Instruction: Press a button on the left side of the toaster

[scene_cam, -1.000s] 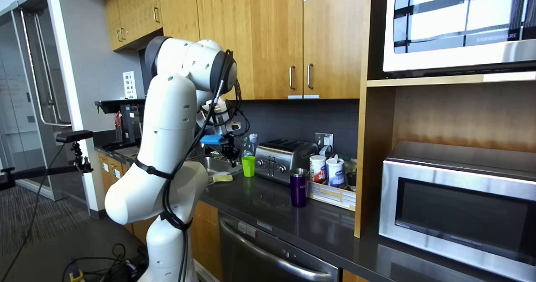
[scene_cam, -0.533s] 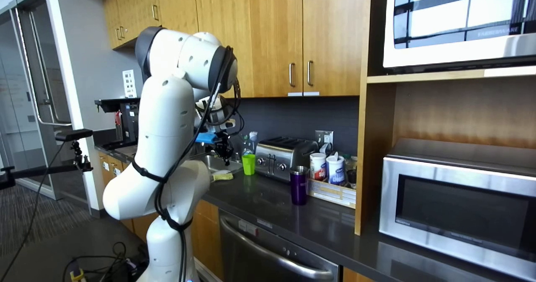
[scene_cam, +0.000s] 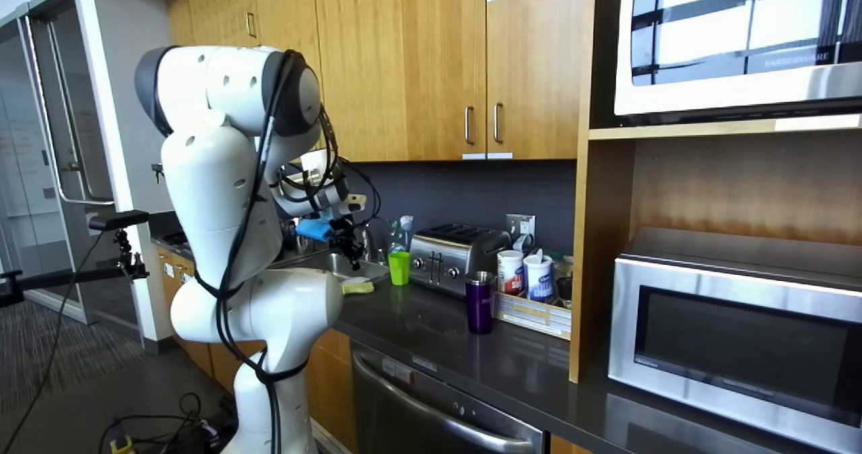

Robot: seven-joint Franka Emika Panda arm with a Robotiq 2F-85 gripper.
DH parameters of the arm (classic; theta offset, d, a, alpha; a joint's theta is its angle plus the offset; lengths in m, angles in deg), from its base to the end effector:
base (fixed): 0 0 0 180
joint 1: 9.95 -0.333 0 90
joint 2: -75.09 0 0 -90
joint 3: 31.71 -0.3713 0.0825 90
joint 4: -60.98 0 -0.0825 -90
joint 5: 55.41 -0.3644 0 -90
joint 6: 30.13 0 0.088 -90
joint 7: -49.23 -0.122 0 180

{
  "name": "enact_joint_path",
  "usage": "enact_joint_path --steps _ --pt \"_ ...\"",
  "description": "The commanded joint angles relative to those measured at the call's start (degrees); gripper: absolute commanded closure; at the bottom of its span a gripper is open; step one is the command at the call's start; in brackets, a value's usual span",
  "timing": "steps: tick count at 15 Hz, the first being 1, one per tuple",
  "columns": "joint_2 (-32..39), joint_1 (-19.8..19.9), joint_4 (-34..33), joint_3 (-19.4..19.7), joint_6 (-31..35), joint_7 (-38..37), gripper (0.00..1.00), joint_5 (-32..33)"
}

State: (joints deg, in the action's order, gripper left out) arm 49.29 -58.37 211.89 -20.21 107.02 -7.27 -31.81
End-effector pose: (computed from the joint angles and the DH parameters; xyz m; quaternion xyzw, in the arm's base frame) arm 0.3039 0.2146 0.4574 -0.9879 0.0281 -0.1526 0.0015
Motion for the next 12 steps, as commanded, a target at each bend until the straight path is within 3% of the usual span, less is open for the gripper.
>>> enact_joint_path --steps 1,5,12 --pt "0.9 14.0 -0.2 -14.1 1.3 -0.9 1.00 -6.4" --pt "0.6 24.7 -1.7 -23.8 1.2 -0.6 1.00 -12.6" --pt "-0.1 30.1 -4.5 -25.9 -3.7 15.0 1.00 -18.1"
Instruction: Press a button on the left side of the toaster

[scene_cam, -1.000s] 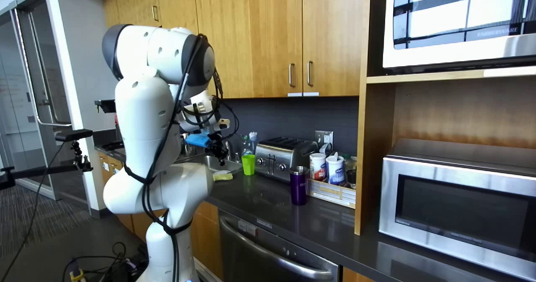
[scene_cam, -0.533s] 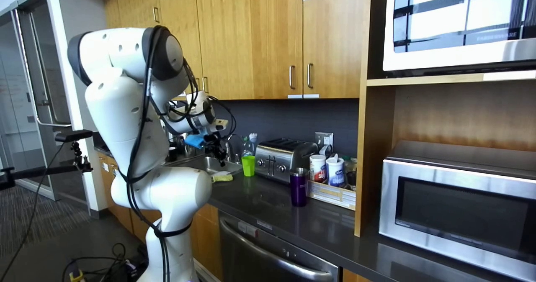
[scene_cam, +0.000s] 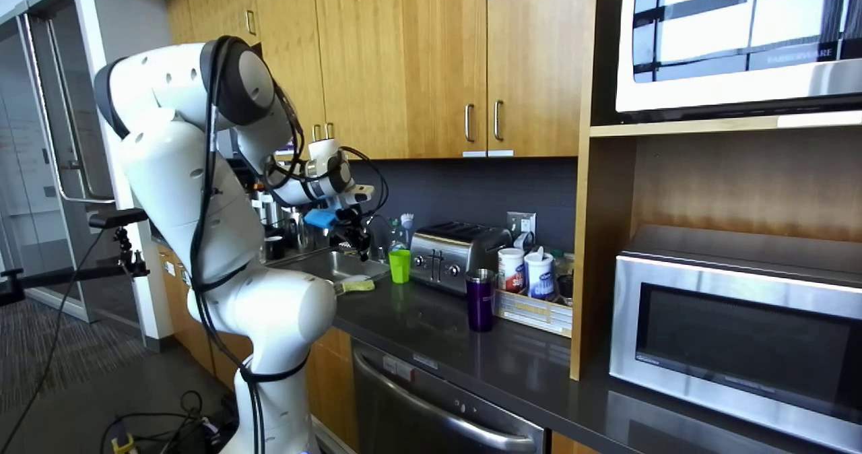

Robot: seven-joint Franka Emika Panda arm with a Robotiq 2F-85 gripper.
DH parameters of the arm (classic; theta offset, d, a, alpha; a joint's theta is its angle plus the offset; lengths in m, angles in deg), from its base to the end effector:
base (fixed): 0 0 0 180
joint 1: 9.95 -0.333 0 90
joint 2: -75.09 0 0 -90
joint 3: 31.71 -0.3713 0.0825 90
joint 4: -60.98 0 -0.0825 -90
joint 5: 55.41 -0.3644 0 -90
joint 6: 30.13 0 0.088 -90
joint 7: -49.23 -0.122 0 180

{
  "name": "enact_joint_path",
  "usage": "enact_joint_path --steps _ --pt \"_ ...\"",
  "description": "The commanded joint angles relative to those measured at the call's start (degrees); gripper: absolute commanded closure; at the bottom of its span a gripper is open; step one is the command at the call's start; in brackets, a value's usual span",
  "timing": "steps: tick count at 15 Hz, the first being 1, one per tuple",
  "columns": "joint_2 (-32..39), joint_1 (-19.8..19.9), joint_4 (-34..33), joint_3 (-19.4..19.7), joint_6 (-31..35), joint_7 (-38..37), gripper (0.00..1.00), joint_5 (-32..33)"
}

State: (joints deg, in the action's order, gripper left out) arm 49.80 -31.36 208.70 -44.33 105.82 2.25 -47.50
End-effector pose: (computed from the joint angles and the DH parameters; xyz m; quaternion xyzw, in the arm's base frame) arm 0.3164 0.2167 0.4764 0.9862 -0.0728 0.1487 0.0053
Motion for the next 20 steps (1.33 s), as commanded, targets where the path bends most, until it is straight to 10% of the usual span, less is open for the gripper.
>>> enact_joint_path --steps 1,13,20 --pt "-0.4 3.6 -1.8 -1.7 -3.0 7.6 1.00 -3.0" --pt "-4.5 6.9 -3.4 -0.1 -13.4 30.1 1.00 -7.0" --pt "-5.3 11.0 -3.5 -1.4 -12.1 21.5 1.00 -8.6"
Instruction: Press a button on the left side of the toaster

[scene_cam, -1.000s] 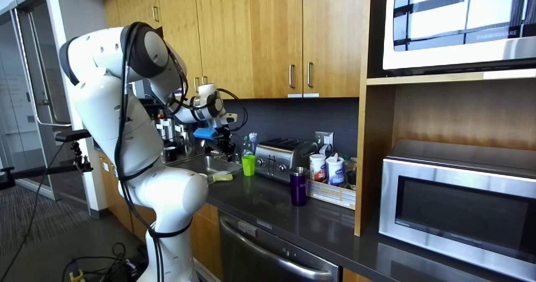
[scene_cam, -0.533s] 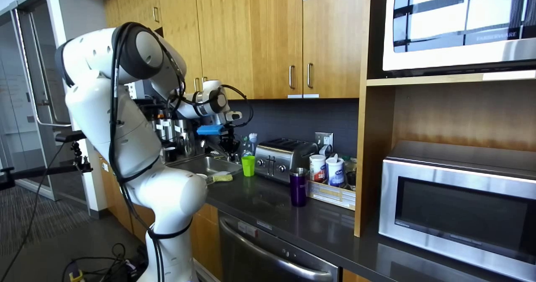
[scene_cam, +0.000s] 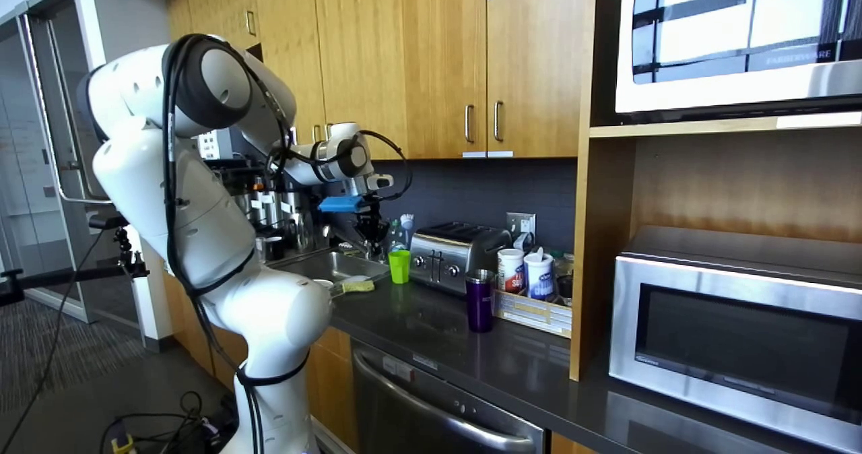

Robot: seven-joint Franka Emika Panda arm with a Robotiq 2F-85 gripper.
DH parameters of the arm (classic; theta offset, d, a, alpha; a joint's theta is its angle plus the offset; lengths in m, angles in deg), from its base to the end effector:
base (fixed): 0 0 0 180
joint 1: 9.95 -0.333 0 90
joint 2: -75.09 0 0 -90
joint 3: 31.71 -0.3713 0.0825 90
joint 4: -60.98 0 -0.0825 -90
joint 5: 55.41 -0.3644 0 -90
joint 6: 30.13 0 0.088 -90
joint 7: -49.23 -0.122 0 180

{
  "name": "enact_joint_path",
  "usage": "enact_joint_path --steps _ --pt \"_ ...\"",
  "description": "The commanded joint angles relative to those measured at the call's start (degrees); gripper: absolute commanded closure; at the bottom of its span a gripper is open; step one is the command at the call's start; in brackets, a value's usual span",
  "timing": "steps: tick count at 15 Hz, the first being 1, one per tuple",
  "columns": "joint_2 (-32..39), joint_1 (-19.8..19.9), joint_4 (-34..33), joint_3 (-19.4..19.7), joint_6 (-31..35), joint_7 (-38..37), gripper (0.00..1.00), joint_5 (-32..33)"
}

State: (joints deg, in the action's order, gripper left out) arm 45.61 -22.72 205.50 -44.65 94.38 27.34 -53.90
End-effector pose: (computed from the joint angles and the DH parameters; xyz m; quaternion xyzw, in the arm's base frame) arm 0.3241 0.1645 0.5066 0.9944 0.0299 0.0964 0.0312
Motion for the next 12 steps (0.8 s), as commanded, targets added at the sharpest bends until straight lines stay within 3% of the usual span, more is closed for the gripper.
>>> enact_joint_path --steps 1,10,11,12 --pt "-1.2 3.1 -0.3 -1.3 -0.7 -5.1 1.00 -2.5" --pt "-2.4 6.6 0.4 -1.3 -0.5 -16.8 1.00 -6.5" --pt "-2.9 6.8 0.8 -1.4 -0.5 -18.5 0.92 -7.1" --pt "-1.0 6.3 -0.1 -1.1 -0.2 -15.4 0.73 -6.0"
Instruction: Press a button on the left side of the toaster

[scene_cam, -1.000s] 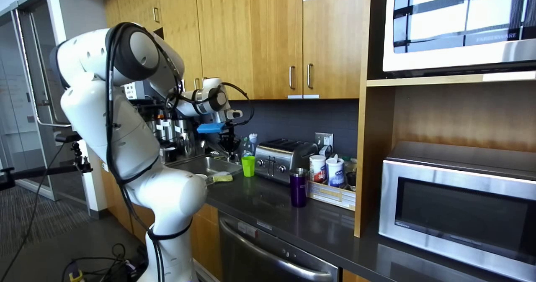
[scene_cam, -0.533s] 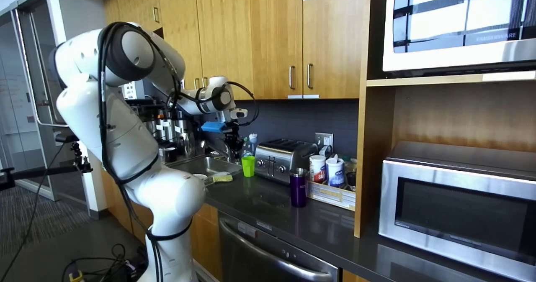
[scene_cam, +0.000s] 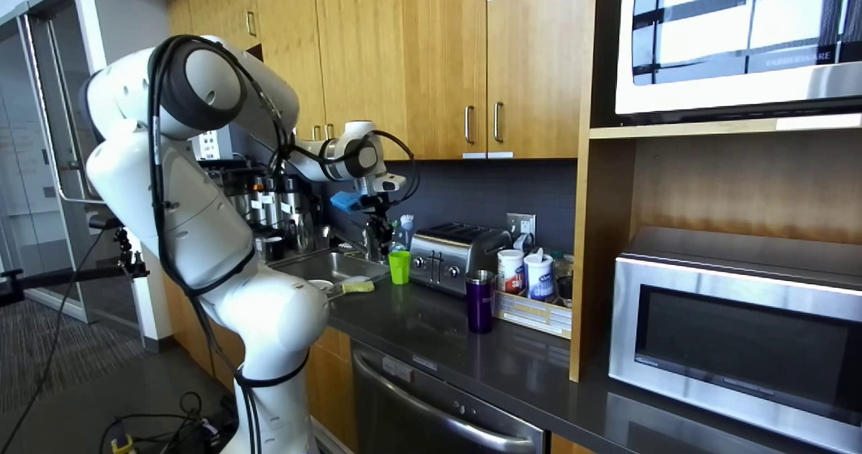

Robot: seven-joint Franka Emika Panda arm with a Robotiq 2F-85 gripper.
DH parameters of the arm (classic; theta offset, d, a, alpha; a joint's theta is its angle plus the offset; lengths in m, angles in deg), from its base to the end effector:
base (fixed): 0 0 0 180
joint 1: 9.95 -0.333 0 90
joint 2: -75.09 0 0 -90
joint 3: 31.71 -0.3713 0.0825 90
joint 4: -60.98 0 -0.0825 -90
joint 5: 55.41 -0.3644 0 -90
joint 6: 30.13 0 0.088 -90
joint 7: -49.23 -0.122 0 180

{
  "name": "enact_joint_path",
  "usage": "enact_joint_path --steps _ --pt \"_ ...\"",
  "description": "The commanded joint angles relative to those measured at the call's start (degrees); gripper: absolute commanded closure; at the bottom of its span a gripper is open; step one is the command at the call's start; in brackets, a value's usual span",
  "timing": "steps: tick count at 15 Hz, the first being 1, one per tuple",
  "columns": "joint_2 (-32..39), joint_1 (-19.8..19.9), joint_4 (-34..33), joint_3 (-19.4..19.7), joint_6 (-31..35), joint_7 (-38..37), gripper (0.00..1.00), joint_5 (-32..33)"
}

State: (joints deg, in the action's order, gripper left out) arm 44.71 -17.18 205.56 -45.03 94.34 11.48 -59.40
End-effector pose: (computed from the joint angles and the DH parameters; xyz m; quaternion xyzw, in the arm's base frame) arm 0.3331 0.1390 0.5108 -0.9803 0.1763 -0.0876 0.0154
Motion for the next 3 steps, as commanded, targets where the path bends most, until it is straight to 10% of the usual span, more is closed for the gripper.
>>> enact_joint_path --steps 1,3 --pt "-0.1 0.9 -0.1 -0.7 -0.2 0.3 0.94 -0.5" --pt "0.0 0.9 -0.1 -0.7 -0.2 0.4 0.81 -0.5"
